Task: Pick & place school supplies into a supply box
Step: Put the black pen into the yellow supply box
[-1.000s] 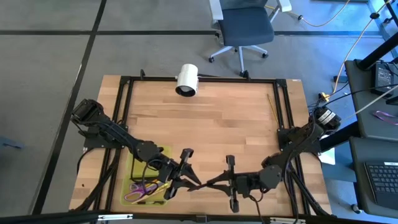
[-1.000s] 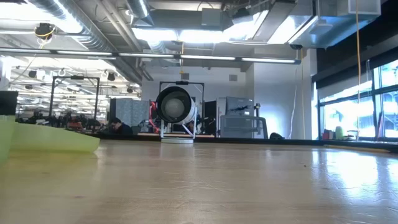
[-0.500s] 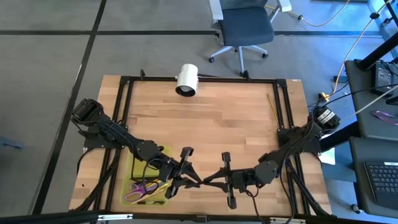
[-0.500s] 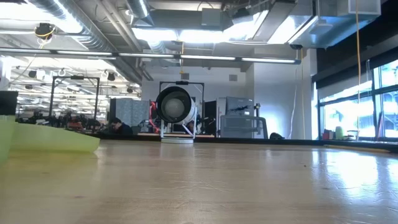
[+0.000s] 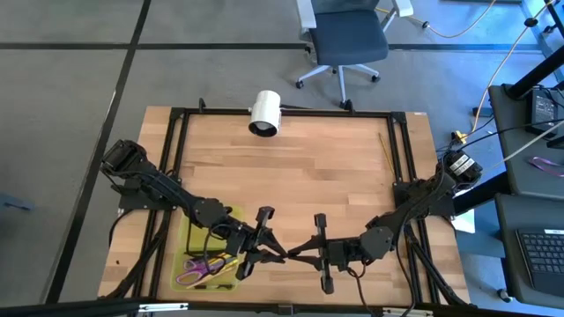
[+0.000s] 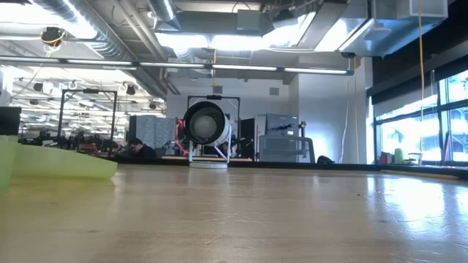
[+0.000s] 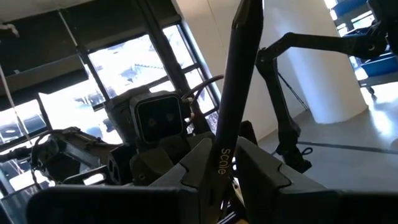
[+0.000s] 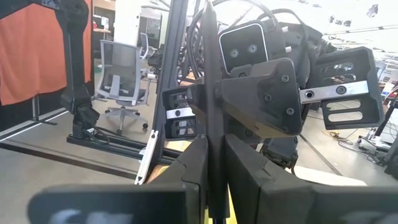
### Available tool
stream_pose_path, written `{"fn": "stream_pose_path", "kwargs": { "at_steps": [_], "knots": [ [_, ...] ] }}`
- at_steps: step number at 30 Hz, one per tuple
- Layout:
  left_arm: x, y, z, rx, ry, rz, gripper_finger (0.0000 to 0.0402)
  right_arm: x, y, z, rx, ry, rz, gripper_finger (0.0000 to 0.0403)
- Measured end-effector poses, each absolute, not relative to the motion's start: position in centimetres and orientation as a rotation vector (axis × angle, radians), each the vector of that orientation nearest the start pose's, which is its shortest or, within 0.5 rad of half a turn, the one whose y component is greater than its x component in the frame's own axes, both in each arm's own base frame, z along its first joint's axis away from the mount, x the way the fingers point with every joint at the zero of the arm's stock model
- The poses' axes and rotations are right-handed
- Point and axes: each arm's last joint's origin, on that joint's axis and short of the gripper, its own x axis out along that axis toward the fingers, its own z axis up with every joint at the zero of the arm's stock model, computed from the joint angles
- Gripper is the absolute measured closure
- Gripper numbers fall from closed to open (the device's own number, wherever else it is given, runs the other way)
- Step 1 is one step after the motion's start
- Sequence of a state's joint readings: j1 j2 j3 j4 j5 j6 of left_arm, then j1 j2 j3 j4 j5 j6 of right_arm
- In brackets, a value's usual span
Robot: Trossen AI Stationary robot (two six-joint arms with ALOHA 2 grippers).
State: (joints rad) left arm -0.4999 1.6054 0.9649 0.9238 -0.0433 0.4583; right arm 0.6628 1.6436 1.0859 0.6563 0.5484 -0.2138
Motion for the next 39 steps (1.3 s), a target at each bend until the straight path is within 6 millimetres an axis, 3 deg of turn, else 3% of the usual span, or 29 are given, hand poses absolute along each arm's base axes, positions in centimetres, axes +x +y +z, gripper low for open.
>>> {"fn": "stream_pose_path", "kwargs": {
  "at_steps": [9, 16, 26, 30, 39],
  "knots": [
    [31.2, -16.9, 29.6, 0.371, -0.372, -0.382, 0.0338, 30.2, 21.6, 29.7, -0.159, -0.09, 0.106, 0.0353],
    [31.2, -16.9, 29.6, 0.372, -0.373, -0.379, 0.0365, 30.1, 21.7, 29.7, -0.158, -0.09, 0.108, 0.0352],
    [31.2, -16.9, 29.5, 0.373, -0.365, -0.378, 0.0372, 30.2, 21.6, 29.3, -0.188, -0.045, 0.107, 0.0318],
    [31.2, -16.8, 29.5, 0.368, -0.357, -0.336, 0.0375, 30.1, 21.3, 28.8, -0.091, 0.013, -0.02, 0.0294],
    [31.2, -16.6, 29.6, 0.359, -0.324, -0.251, 0.0376, 30.0, 20.8, 27.3, -0.164, 0.144, -0.143, 0.0267]
  ]
}}
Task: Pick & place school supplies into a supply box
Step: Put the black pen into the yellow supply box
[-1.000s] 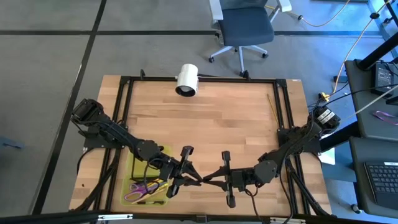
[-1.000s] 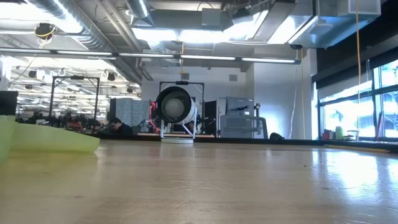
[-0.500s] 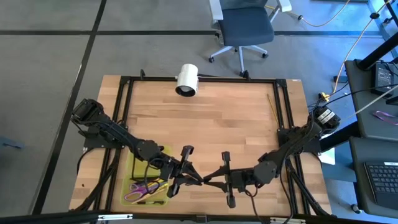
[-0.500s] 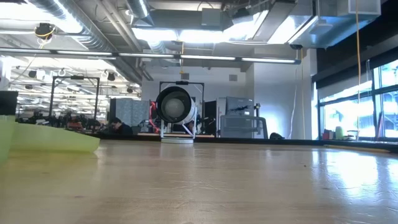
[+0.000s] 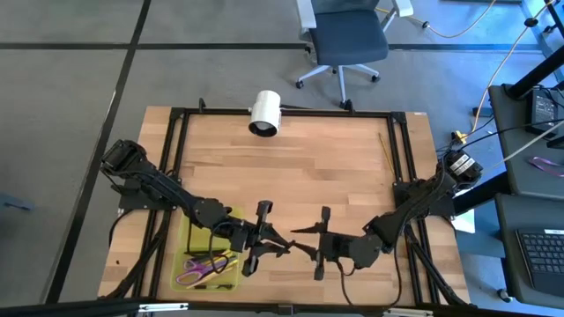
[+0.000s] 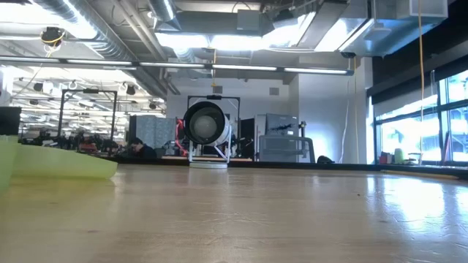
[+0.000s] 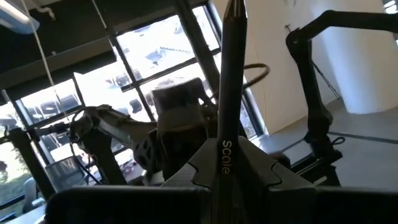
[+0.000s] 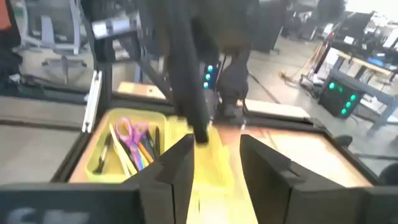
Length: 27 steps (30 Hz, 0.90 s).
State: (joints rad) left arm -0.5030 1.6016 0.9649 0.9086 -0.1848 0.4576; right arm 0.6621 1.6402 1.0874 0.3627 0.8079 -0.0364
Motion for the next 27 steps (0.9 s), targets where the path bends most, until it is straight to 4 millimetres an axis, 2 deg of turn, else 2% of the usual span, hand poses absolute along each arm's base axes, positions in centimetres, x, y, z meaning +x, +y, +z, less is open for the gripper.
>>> {"fn": "stream_pose_path", "kwargs": {
  "at_steps": [3, 11, 17, 20, 23, 27],
  "knots": [
    [31.2, -16.6, 29.6, 0.359, -0.325, -0.255, 0.0376, 30.0, 20.7, 26.9, -0.164, 0.17, -0.144, 0.0248],
    [31.2, -16.6, 29.5, 0.358, -0.318, -0.25, 0.0376, 30.1, 20.2, 26.2, -0.151, 0.23, -0.155, 0.0164],
    [31.0, -17.0, 29.1, 0.363, -0.25, -0.175, 0.0376, 29.8, 20.0, 25.1, -0.124, 0.318, -0.17, 0.0141],
    [30.6, -17.0, 28.9, 0.349, -0.149, -0.122, 0.0376, 29.3, 19.7, 24.2, -0.111, 0.405, -0.193, 0.0141],
    [29.7, -17.0, 28.8, 0.302, 0.039, -0.088, 0.0376, 28.2, 19.0, 23.5, -0.087, 0.542, -0.18, 0.0141],
    [27.8, -16.7, 29.7, 0.085, 0.37, -0.113, 0.0376, 26.6, 18.2, 22.8, 0.038, 0.742, -0.178, 0.0142]
  ]
}}
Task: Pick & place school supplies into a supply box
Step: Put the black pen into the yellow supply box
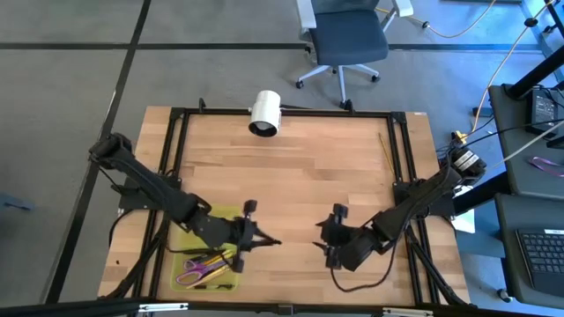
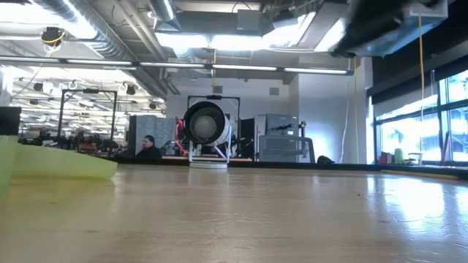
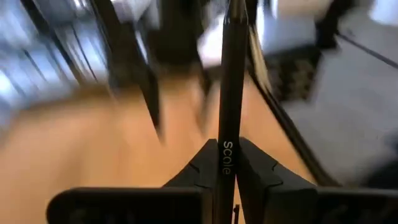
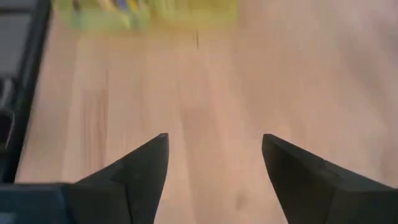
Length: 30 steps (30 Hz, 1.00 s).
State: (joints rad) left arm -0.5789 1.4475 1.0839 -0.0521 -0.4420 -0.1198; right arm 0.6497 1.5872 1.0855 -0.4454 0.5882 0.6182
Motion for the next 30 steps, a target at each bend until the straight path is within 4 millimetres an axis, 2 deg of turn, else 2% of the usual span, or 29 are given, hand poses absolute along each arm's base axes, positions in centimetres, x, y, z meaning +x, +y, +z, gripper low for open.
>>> {"fn": "stream_pose_path", "kwargs": {
  "at_steps": [3, 6, 10, 13, 21, 30],
  "knots": [
    [26.5, -16.7, 29.3, -0.122, 0.633, -0.149, 0.0376, 25.8, 17.8, 22.3, 0.08, 0.831, -0.22, 0.0142],
    [25.4, -17.1, 27.8, -0.271, 0.863, -0.134, 0.0376, 25.5, 17.4, 22.0, 0.101, 0.865, -0.268, 0.0142],
    [23.8, -18.0, 25.2, -0.487, 1.179, 0.006, 0.0376, 25.5, 17.3, 22.0, 0.114, 0.867, -0.287, 0.0142],
    [22.6, -19.0, 23.8, -0.574, 1.358, 0.101, 0.0376, 25.5, 17.3, 22.0, 0.114, 0.867, -0.287, 0.0142],
    [21.5, -21.9, 21.0, -0.636, 1.47, 0.232, 0.0375, 25.5, 17.3, 22.0, 0.115, 0.867, -0.286, 0.0143],
    [21.3, -23.4, 17.9, -0.586, 1.532, 0.323, 0.0362, 25.5, 17.3, 22.0, 0.115, 0.867, -0.285, 0.0143]
  ]
}}
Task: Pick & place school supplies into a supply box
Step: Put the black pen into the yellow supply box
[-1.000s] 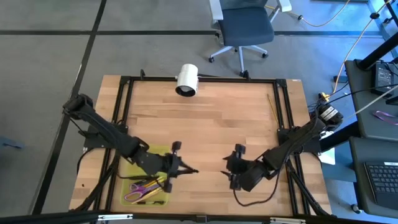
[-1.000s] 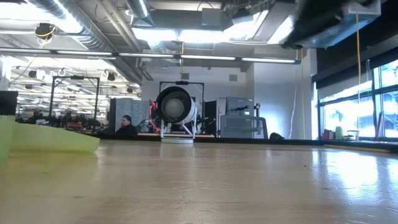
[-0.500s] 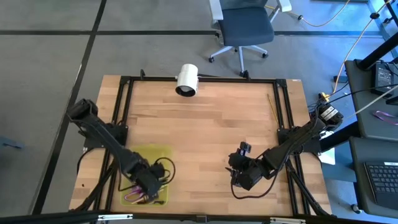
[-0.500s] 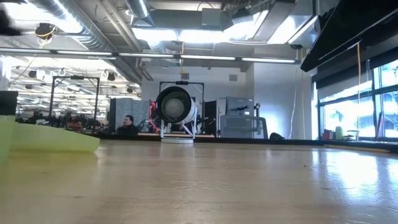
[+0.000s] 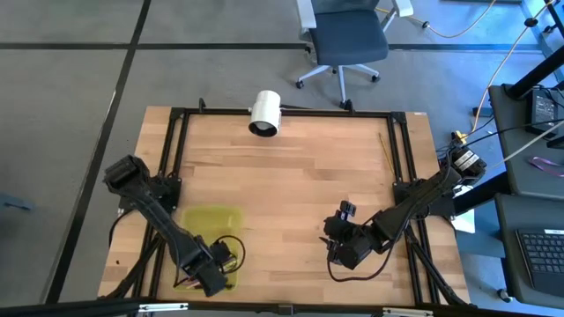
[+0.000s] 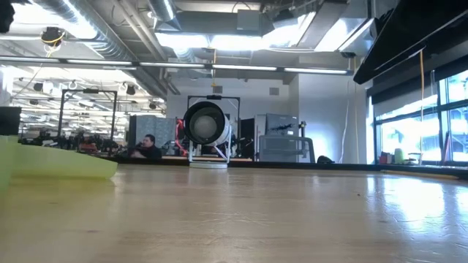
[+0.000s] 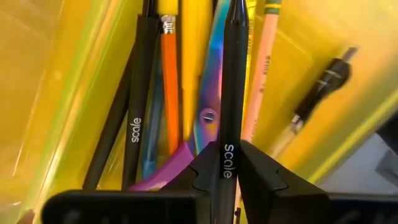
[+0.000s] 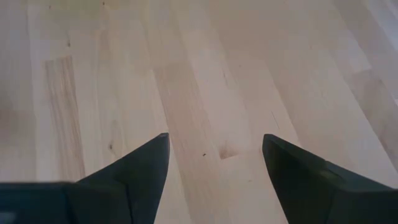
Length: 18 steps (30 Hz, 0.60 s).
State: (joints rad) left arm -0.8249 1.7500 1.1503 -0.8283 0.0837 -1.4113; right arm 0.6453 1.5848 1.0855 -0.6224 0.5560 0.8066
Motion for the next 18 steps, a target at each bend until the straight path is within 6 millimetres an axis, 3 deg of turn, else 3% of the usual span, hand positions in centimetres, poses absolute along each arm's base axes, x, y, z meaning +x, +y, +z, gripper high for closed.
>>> {"fn": "stream_pose_path", "kwargs": {
  "at_steps": [14, 18],
  "knots": [
    [21.55, -23.52, 16.93, -0.548, 1.545, 0.335, 0.034, 25.5, 17.37, 21.95, 0.126, 0.883, -0.262, 0.0143],
    [21.62, -23.31, 16.92, -0.562, 1.552, 0.363, 0.0317, 25.49, 17.4, 21.93, 0.131, 0.887, -0.258, 0.0143]
  ]
}}
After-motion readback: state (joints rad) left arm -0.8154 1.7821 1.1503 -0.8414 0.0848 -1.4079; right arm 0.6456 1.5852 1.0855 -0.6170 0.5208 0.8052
